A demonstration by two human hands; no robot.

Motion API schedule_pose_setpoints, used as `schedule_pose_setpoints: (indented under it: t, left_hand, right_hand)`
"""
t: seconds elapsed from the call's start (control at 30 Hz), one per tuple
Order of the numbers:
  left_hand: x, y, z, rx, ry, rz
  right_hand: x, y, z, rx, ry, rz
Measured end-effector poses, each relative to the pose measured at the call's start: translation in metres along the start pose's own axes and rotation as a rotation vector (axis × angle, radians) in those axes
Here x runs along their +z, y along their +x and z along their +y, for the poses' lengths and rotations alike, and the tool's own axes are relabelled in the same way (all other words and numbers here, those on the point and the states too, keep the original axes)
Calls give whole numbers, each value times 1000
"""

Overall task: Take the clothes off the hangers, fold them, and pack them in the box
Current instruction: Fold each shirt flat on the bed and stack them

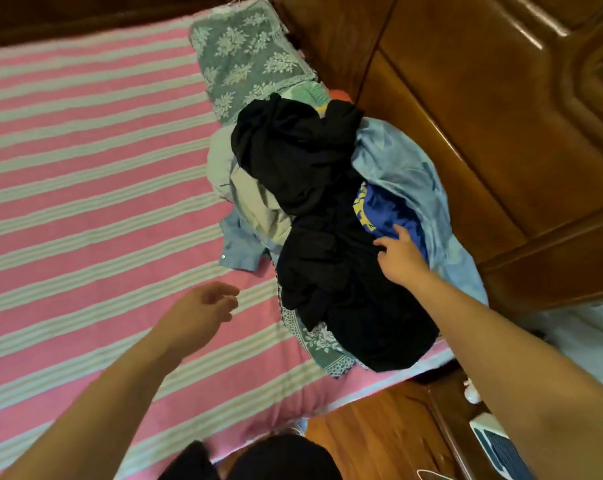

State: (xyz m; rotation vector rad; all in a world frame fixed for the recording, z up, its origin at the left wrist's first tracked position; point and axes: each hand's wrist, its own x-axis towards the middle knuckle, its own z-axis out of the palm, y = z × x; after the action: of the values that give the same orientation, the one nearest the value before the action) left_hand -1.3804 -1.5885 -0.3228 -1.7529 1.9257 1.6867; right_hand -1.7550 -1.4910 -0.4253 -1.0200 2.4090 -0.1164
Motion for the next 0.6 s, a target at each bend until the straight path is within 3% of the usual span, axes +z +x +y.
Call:
schedule_pose_setpoints:
  t: [0.17, 0.27, 0.33, 0.4, 0.6]
  left_hand:
    - [-10, -3, -5, -74, -20, 42]
    - [-17, -16, -9, -90, -102, 68]
    - [-21, -32, -8, -70, -193, 111]
    - [-26, -47, -3, 4, -277, 152]
    - [-39, -98, 45, 409, -384, 28]
  right_hand:
    - [12, 50, -13, -10, -35, -90]
    - [-12, 41, -33, 19, 300, 78]
    - [-53, 9, -56, 21, 828, 184]
    - [-106, -39, -85, -149, 1125, 165]
    - [-224, -189, -208, -801, 1468, -89]
